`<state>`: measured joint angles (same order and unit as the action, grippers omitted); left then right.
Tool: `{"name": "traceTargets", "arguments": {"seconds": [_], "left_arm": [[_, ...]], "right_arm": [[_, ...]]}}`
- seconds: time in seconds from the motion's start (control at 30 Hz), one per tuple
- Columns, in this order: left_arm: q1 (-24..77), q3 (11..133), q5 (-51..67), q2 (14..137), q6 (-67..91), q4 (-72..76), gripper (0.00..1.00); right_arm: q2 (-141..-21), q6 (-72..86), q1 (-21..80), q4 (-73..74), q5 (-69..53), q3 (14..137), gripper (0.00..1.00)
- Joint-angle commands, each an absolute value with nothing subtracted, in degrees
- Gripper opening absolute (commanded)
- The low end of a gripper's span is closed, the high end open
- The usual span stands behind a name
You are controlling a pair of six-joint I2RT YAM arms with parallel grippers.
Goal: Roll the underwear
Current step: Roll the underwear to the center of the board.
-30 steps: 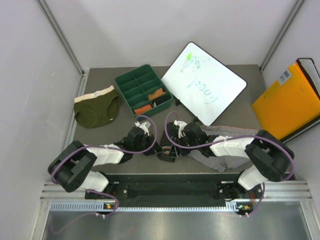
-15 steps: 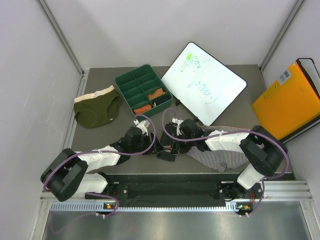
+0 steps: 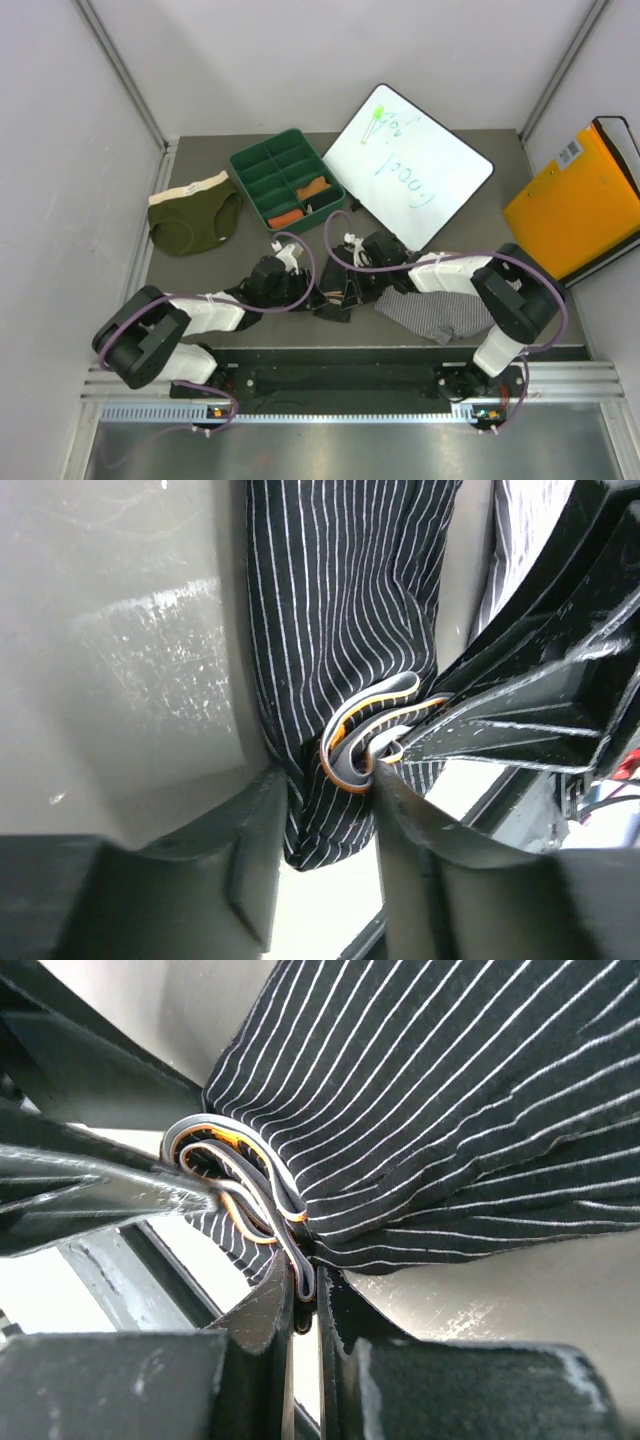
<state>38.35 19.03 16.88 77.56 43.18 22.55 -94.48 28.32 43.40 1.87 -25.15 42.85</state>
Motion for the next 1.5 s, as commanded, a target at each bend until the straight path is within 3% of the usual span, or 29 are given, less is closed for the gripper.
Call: {"name": "traceTargets", "arguments": {"seconds": [0.0,0.1,0.13,0.17,0.23,0.33,0.4,0.53,0.7,0.87,1.17,1.3,1.47], "left_arm": [[38.5,15.6,19.3,80.4,43.9,30.0,0.34],[38.5,16.4,19.1,81.3,42.7,29.4,0.17],[38.5,17.1,19.0,81.6,42.4,28.5,0.06],[38.5,17.8,18.8,81.7,42.1,26.3,0.00],[38.4,20.0,17.8,81.7,42.1,23.4,0.00],[38.2,22.3,17.3,81.2,42.2,17.8,0.00],[38.0,23.9,17.7,80.9,42.9,13.3,0.00],[36.5,26.1,23.2,81.7,43.8,8.2,0.00],[34.5,30.0,28.2,84.3,42.1,0.4,0.00],[31.8,31.7,35.2,86.6,40.1,-4.5,0.00],[30.9,36.4,36.0,89.0,34.4,-13.0,0.00],[30.6,37.6,35.9,89.5,32.8,-15.3,0.00],[30.2,38.5,37.2,90.3,31.4,-16.6,0.00]], "right_arm": [[-97.6,23.7,42.5,5.9,-23.8,44.6,0.00],[-96.3,22.1,42.2,8.4,-23.3,45.7,0.07],[-95.5,22.1,42.2,9.0,-22.2,45.9,0.16],[-94.7,21.9,42.0,9.7,-21.5,45.8,0.25],[-90.4,21.9,41.7,11.9,-19.2,45.7,0.46],[-82.9,22.1,41.2,15.6,-14.4,45.2,0.69],[-79.4,21.5,41.1,16.5,-11.9,44.2,0.75],[-67.8,17.4,44.3,10.1,-5.1,39.7,0.77],[-64.9,8.2,62.6,5.0,9.8,38.6,0.78],[-72.0,3.2,73.0,-1.7,14.8,38.3,0.79],[-81.6,-4.4,80.9,-6.2,20.4,39.5,0.78],[-85.4,-6.1,81.2,-5.6,22.6,40.2,0.73],[-88.9,-6.2,81.2,-6.4,23.3,39.5,0.58]]}}
